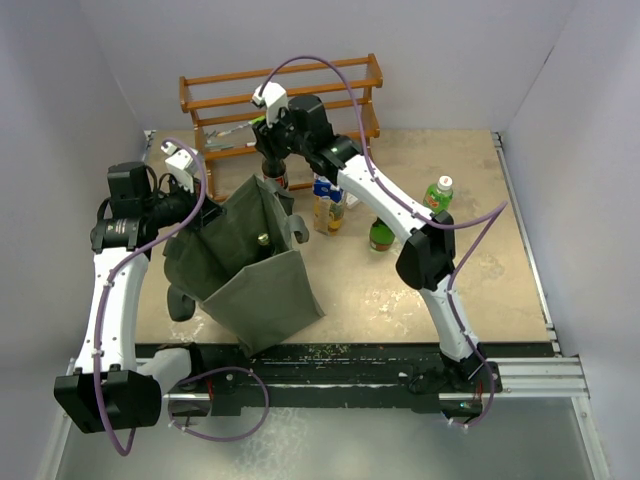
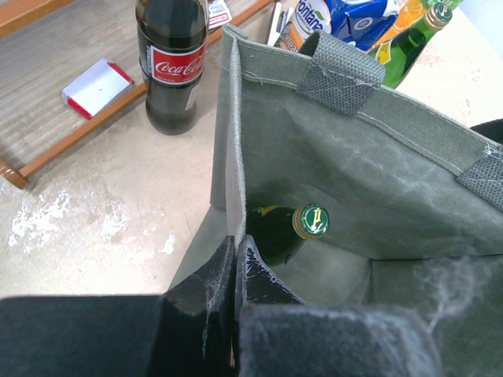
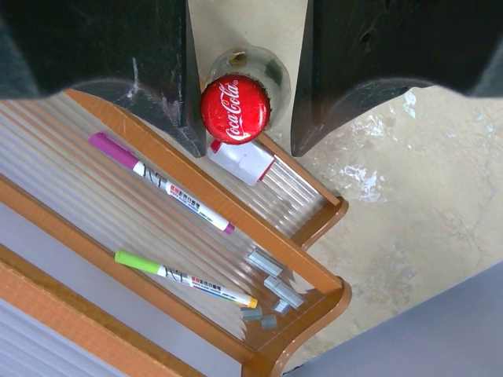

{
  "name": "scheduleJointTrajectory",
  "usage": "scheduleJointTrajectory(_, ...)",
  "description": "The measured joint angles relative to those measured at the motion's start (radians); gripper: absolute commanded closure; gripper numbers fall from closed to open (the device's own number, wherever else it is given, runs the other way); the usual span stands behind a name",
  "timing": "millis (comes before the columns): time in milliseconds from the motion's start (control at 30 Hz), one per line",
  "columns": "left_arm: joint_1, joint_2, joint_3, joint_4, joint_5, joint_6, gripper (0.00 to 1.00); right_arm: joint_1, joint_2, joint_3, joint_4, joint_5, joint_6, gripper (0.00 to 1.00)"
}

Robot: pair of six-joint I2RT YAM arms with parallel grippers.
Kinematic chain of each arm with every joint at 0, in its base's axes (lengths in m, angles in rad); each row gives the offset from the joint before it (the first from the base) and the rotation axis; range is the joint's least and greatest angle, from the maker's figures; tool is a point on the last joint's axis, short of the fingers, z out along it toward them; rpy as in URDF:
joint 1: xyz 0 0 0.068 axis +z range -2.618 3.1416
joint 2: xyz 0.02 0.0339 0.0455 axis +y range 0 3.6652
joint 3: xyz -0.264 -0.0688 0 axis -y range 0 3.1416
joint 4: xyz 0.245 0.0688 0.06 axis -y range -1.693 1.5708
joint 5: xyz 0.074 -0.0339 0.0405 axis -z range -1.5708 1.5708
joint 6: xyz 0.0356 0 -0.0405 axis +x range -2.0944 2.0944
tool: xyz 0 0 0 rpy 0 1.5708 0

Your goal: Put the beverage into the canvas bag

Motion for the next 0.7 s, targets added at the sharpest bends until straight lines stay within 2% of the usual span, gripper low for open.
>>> scheduleJointTrajectory(233,0.0,0.0,0.0,0.001,-0.001,0.0,1.0,-0.002,0.0,0.02,-0.006,-0.004,0.003,0.48)
scheduleJointTrajectory(533,0.0,0.0,0.0,0.001,-0.002,0.0,1.0,-0.007,0.02,0.02,-0.008,-0.004,0.003,0.5)
scheduleJointTrajectory(633,0.0,0.0,0.0,0.001,-0.002,0.0,1.0,-0.008,0.034,0.02,-0.014,-0.006,0.005,0.55)
scheduleJointTrajectory(700,0.0,0.0,0.0,0.001,-0.002,0.0,1.0,-0.01,0.038,0.02,-0.019,-0.008,0.008,0.64)
